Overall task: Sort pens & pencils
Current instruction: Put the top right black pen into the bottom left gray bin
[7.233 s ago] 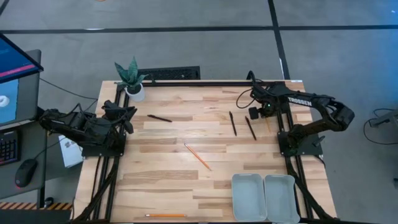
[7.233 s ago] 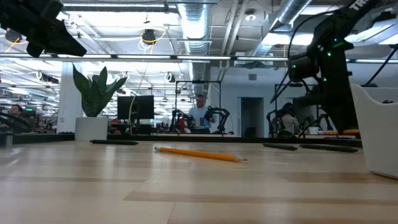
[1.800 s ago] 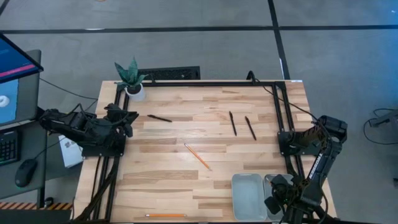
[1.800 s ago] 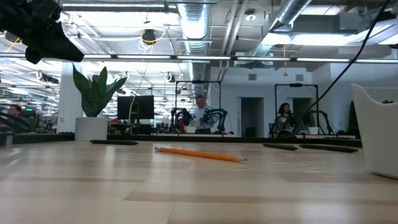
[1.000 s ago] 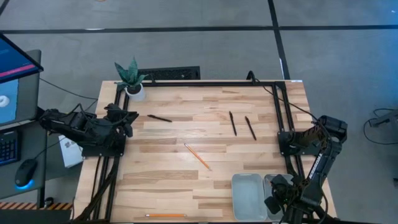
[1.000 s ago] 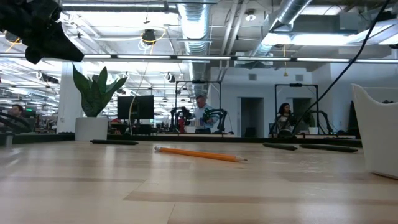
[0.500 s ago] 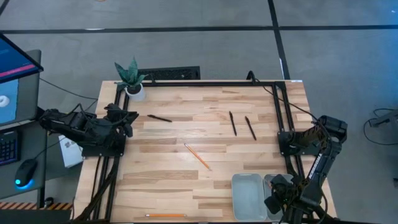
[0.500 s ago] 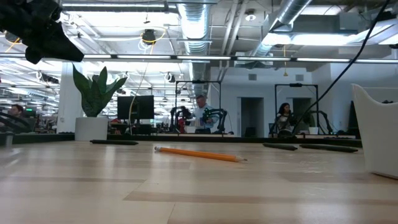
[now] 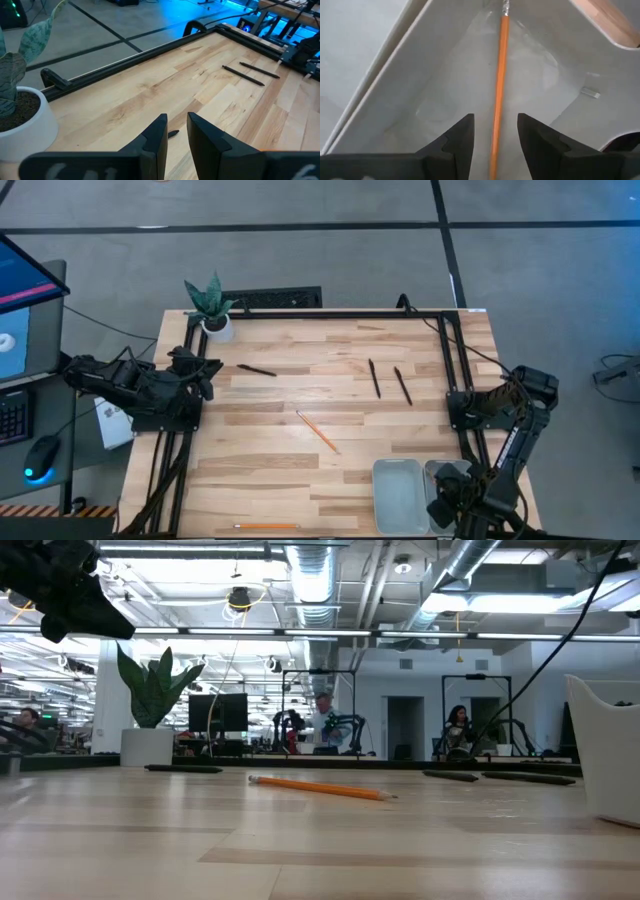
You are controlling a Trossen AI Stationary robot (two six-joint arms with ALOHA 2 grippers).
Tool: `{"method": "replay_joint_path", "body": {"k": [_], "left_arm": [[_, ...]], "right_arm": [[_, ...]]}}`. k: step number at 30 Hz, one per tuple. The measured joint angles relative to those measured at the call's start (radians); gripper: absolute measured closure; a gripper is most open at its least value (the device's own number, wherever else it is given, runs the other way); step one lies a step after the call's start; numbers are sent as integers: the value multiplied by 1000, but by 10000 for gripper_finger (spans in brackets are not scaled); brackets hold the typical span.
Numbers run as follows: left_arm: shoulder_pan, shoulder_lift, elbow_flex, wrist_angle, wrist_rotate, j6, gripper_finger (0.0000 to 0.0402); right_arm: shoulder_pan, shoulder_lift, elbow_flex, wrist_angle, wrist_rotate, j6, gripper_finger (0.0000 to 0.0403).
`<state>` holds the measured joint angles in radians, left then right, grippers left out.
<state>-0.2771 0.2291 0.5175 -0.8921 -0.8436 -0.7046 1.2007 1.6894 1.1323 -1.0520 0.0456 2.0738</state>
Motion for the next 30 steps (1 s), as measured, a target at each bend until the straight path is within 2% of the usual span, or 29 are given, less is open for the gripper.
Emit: {"method": "replay_joint_path", "body": {"k": [8,24,30], "left_arm": [[0,0,0,0,0,0,338],[0,0,0,0,0,0,338],[0,0,0,0,1,0,338]], "right_arm": [[-1,0,104,-90,2,-2,230],[-22,-1,419,-513,5,-15,233],[-52,-34,466,-519,35,-76,234]]}}
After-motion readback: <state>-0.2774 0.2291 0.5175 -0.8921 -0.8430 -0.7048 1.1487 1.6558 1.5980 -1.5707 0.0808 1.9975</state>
